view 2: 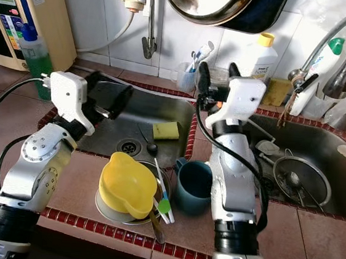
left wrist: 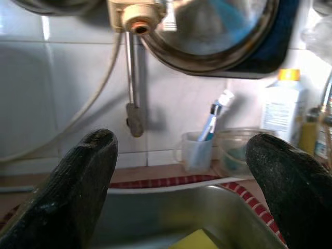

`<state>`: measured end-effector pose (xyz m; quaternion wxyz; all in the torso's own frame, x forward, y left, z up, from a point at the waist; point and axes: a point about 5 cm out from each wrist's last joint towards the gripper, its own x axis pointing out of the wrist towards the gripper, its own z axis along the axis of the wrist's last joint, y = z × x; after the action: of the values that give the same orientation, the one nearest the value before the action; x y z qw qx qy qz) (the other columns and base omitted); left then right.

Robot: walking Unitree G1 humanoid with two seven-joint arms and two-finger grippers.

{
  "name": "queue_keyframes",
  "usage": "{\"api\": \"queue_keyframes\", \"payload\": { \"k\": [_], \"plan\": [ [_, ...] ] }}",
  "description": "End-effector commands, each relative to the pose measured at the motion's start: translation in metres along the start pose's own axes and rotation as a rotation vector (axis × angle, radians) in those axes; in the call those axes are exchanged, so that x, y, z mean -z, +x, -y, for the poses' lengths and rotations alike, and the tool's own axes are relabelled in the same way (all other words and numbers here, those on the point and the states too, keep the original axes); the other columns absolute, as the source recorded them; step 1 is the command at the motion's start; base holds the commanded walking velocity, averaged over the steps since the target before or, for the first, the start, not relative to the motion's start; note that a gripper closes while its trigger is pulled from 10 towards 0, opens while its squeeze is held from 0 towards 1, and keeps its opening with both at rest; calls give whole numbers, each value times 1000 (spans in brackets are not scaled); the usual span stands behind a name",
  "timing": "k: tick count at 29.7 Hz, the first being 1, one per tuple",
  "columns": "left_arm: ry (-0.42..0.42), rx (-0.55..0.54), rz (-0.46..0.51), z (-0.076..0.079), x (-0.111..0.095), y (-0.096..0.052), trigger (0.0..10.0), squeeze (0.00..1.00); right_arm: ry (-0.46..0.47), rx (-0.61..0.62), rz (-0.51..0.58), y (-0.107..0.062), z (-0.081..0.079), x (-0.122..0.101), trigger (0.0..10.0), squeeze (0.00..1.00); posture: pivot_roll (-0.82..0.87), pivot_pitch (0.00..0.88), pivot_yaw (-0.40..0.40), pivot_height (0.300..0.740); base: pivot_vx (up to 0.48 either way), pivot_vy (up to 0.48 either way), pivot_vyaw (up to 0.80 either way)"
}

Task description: Kitchen organization

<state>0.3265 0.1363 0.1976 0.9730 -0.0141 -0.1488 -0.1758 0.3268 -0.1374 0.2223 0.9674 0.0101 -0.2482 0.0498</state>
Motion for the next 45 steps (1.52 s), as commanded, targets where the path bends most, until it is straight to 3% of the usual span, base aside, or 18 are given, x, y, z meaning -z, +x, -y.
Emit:
{"api": "queue_keyframes", "payload": {
  "k": [1, 6, 7, 8, 21, 45],
  "plan": [
    [9, -32, 7, -3, 0, -2, 10000, 0, -33, 14, 43, -1, 1, -8, 10000, 1000, -159, 0, 14, 740, 0, 0, 0],
    [-19, -111, 23, -12, 2, -14, 10000, 0, -120, 89, 37, -18, 7, -5, 10000, 1000, -167, 0, 20, 740, 0, 0, 0],
    [-19, -117, 28, -11, 3, -16, 10000, 0, -124, 100, 35, -20, 7, -4, 10000, 847, -167, 0, 20, 740, 0, 0, 0],
    [-16, -121, 30, -10, 3, -17, 10000, 0, -123, 100, 33, -21, 7, -4, 10000, 0, -165, 0, 19, 740, 0, 0, 0],
    [-9, -125, 34, -5, 5, -24, 10000, 0, -135, 77, 29, -25, -5, -2, 10000, 0, -158, 0, 11, 740, 0, 0, 0],
    [14, -93, 40, 2, 3, -32, 10000, 0, -137, 57, 22, -30, -8, -4, 10000, 0, -158, 0, -4, 740, 0, 0, 0]
  ]
}}
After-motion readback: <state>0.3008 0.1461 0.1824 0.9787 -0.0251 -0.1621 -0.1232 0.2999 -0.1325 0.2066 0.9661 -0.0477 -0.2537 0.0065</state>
